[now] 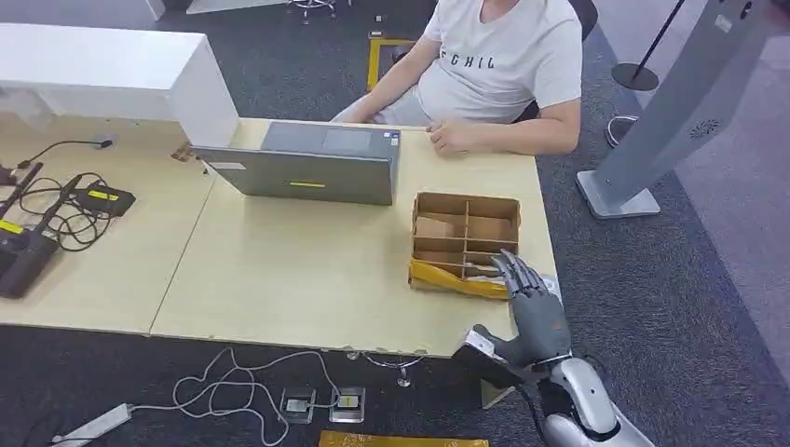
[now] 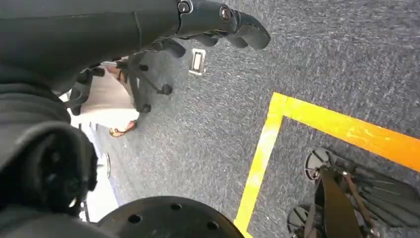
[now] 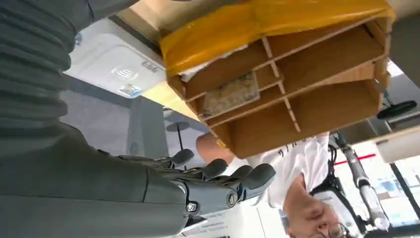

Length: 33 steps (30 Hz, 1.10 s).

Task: Pass the card to the sensor for recognition and then transmit it.

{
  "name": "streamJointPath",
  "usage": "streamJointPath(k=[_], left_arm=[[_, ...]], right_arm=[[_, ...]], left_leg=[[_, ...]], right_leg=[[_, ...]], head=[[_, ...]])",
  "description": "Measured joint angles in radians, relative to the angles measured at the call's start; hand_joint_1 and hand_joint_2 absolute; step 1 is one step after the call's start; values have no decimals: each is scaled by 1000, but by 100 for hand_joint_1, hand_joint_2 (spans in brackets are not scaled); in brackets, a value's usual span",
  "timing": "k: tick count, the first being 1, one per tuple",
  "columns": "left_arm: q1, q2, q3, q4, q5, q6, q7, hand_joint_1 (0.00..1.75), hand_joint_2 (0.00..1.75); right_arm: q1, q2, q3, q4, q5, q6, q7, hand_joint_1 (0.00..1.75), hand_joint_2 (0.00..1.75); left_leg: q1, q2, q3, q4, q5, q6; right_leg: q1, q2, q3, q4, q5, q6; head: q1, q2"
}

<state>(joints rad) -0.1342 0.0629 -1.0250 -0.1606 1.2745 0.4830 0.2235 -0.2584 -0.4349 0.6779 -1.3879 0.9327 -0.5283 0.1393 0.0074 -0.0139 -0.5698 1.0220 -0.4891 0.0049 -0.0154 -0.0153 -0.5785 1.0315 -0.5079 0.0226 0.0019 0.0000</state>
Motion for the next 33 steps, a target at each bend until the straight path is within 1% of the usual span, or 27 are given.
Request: streamJointPath(k=[4, 10, 15, 18, 21, 25, 28, 33], left_arm=[[0, 0, 6, 0, -3, -3, -1, 0, 0], [0, 0, 7, 0, -3, -7, -1, 0, 0], [0, 0, 7, 0, -6, -14, -1, 0, 0], [1, 0, 7, 0, -6, -18, -1, 0, 0], [1, 0, 7, 0, -6, -21, 5, 0, 0], [1, 1, 7, 0, -7, -24, 10, 0, 0], [1, 1, 7, 0, -5, -23, 10, 0, 0], [1, 1, 7, 0, -3, -20, 10, 0, 0]], right_arm=[[-31, 31, -1, 45, 16, -10, -7, 0, 175], [-47, 57, -1, 84, 23, -13, -9, 0, 175], [-70, 71, -18, 113, 139, -39, -19, 0, 175], [-97, 73, -45, 123, 177, -37, -25, 0, 175], [-125, 73, -81, 130, 205, -13, -36, 0, 175], [-134, 72, -120, 137, 229, 11, -45, 0, 175], [-138, 72, -144, 144, 215, 42, -59, 0, 175], [-155, 75, -168, 167, 203, 71, -72, 0, 175]], left_leg=[[0, 0, 0, 0, 0, 0], [0, 0, 0, 0, 0, 0], [0, 0, 0, 0, 0, 0], [0, 0, 0, 0, 0, 0], [0, 0, 1, 0, 0, 0], [0, 0, 1, 0, 0, 0], [0, 0, 0, 0, 0, 0], [0, 0, 0, 0, 0, 0]], right_leg=[[0, 0, 0, 0, 0, 0], [0, 0, 0, 0, 0, 0], [0, 0, 0, 0, 0, 0], [0, 0, 0, 0, 0, 0], [0, 0, 0, 0, 0, 0], [0, 0, 1, 0, 0, 0], [0, 0, 0, 0, 0, 0], [0, 0, 0, 0, 0, 0]], head=[[0, 0], [0, 0], [0, 0], [0, 0], [0, 0], [0, 0], [0, 0], [0, 0]])
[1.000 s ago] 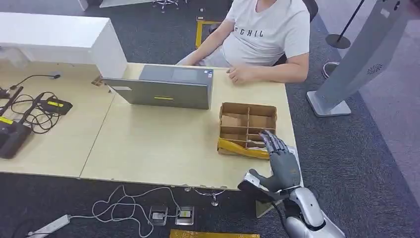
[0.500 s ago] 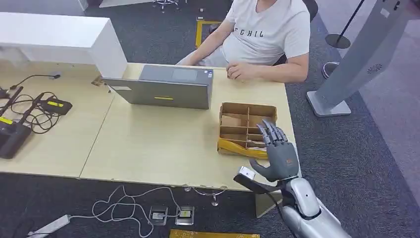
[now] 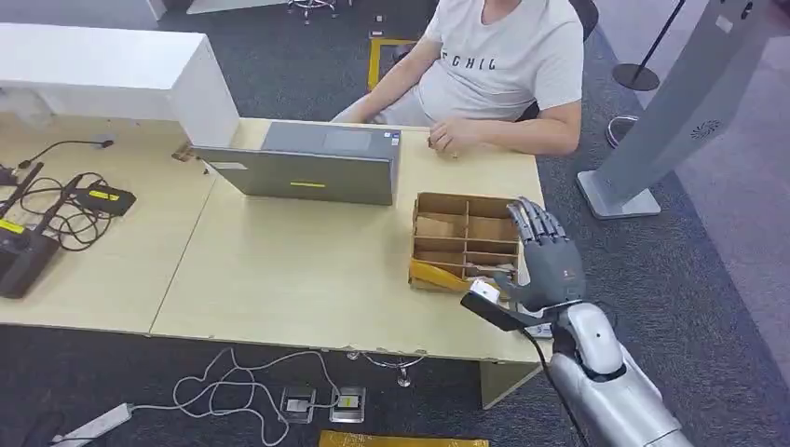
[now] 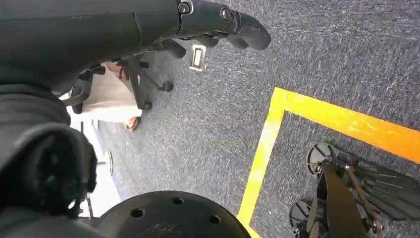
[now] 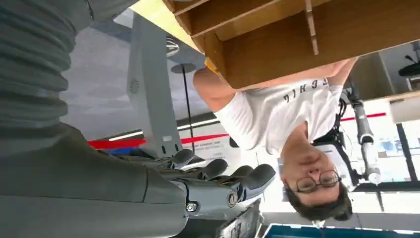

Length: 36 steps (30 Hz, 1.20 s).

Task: Pass the card to the sensor for recognition and then transmit it.

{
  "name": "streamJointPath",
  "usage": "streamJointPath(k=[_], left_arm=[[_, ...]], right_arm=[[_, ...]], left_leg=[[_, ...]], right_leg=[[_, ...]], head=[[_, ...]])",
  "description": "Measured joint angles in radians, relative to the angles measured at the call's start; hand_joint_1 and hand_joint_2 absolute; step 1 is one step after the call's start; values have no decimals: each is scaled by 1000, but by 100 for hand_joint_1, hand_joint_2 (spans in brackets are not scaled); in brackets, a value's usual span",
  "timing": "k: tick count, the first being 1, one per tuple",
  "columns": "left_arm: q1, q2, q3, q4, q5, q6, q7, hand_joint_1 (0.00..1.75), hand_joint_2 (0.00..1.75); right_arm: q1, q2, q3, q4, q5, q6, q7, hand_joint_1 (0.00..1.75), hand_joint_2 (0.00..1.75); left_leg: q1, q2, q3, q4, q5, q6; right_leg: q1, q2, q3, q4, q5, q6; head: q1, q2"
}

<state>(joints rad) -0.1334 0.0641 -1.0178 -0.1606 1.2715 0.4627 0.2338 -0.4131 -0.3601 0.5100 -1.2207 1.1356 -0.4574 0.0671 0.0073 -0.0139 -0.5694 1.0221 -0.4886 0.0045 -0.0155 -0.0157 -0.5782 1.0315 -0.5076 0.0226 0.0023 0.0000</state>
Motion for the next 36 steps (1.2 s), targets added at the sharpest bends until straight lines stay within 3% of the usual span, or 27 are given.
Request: streamJointPath(k=[12, 36], left_arm=[[1, 0, 8, 0, -21, -11, 1, 0, 0], [1, 2, 17, 0, -35, -21, -1, 0, 0]], right_arm=[[8, -5, -21, -20, -90, 134, 33, 0, 175], [18, -14, -11, -14, -103, 111, 23, 0, 175]], left_leg=[[0, 0, 0, 0, 0, 0], [0, 0, 0, 0, 0, 0]], right_leg=[[0, 0, 0, 0, 0, 0], [0, 0, 0, 0, 0, 0]], head=[[0, 0], [0, 0]])
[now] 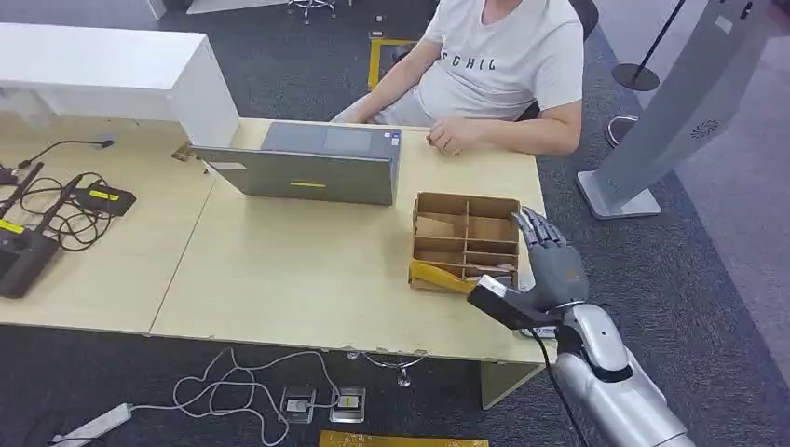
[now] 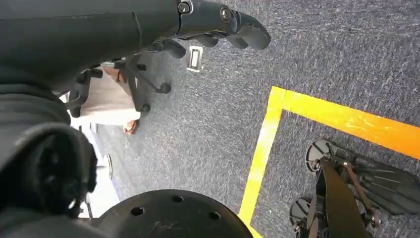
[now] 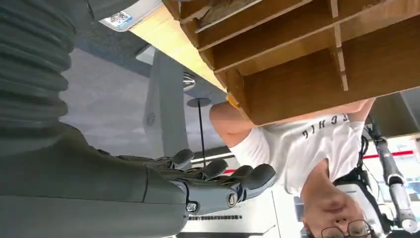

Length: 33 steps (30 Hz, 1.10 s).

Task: Pass the card to the sensor for recognition and then transmit it.

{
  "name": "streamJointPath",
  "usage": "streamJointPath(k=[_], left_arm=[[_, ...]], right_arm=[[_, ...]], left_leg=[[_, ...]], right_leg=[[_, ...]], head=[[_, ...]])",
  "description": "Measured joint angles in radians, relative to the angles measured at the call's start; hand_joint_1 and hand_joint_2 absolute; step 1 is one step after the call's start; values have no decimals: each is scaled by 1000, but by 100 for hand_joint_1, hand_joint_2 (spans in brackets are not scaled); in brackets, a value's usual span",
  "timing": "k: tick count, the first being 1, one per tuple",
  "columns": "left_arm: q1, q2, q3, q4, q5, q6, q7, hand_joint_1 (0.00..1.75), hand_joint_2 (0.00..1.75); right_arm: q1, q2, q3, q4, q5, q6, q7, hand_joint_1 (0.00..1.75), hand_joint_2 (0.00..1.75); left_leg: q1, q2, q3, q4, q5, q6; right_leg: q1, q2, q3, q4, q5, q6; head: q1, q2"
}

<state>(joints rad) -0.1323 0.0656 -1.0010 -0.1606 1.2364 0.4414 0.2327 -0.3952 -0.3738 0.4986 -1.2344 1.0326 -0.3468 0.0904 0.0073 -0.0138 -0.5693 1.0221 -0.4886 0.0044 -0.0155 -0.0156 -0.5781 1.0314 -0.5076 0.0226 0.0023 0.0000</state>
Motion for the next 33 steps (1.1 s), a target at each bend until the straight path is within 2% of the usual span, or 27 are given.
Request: streamJointPath(k=[20, 27, 33], left_arm=[[0, 3, 0, 0, 3, -1, 0, 0, 0], [0, 4, 0, 0, 1, -2, 0, 0, 0], [0, 4, 0, 0, 0, -1, 0, 0, 0]], right_arm=[[-2, 8, 27, 55, -28, -19, -11, 0, 175], [-4, 9, 31, 53, -22, 34, 31, 0, 175], [-6, 9, 32, 52, -21, 45, 38, 0, 175]], left_leg=[[0, 0, 0, 0, 0, 0], [0, 0, 0, 0, 0, 0], [0, 0, 0, 0, 0, 0]], right_leg=[[0, 0, 0, 0, 0, 0], [0, 0, 0, 0, 0, 0], [0, 0, 0, 0, 0, 0]], head=[[0, 0], [0, 0], [0, 0]])
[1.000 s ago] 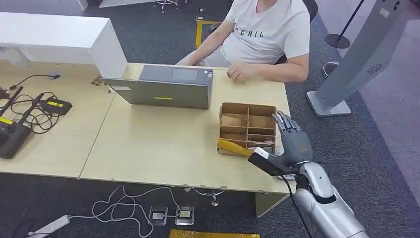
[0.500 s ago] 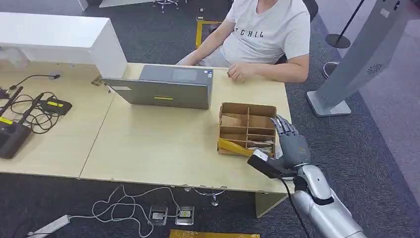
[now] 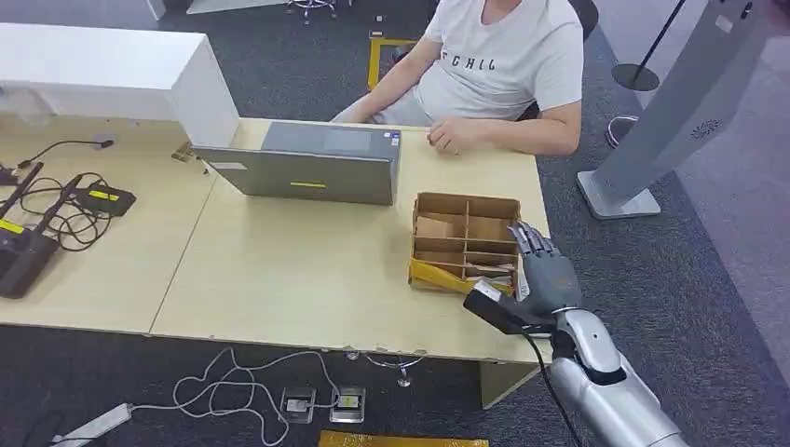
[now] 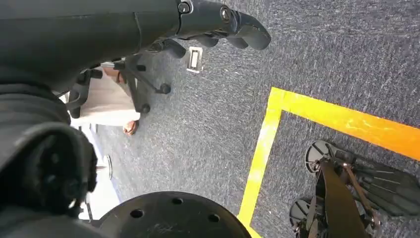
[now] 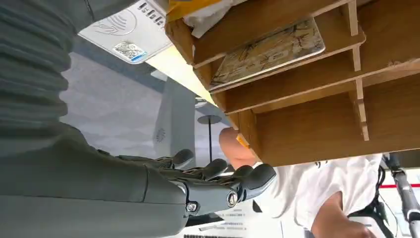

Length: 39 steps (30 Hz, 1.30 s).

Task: Pass the card to the sensor for recognition and then transmit it.

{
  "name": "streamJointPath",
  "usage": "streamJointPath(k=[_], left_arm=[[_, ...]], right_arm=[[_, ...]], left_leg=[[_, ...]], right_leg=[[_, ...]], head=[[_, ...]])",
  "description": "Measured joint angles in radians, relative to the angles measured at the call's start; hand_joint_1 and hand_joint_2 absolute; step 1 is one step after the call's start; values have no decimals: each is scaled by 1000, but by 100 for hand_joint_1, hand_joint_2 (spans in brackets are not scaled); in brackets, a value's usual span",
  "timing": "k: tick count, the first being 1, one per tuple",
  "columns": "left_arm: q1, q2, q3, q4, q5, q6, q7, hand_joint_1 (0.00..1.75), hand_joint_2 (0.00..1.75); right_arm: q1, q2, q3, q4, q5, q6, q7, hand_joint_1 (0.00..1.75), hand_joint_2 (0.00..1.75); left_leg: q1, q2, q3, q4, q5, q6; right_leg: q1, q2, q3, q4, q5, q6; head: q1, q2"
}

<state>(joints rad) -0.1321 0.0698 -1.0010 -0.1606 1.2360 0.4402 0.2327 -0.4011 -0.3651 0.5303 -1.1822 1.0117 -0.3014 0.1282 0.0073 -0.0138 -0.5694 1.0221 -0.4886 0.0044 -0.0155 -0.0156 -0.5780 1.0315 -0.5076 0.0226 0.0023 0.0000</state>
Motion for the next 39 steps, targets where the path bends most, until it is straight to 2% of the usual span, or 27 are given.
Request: streamJointPath(k=[18, 31, 39], left_arm=[[1, 0, 0, 0, 0, 0, 0, 0, 0], [1, 0, 0, 0, 2, 0, 0, 0, 0], [2, 0, 0, 0, 0, -2, 0, 0, 0]], right_arm=[[-25, 0, 8, -42, -26, 67, 11, 0, 175], [-37, 2, 23, -49, -39, 72, 5, 0, 175], [-37, 2, 29, -50, -51, 106, 17, 0, 175]], left_leg=[[0, 0, 0, 0, 0, 0], [0, 0, 0, 0, 0, 0], [0, 0, 0, 0, 0, 0]], right_leg=[[0, 0, 0, 0, 0, 0], [0, 0, 0, 0, 0, 0], [0, 0, 0, 0, 0, 0]], head=[[0, 0], [0, 0], [0, 0]])
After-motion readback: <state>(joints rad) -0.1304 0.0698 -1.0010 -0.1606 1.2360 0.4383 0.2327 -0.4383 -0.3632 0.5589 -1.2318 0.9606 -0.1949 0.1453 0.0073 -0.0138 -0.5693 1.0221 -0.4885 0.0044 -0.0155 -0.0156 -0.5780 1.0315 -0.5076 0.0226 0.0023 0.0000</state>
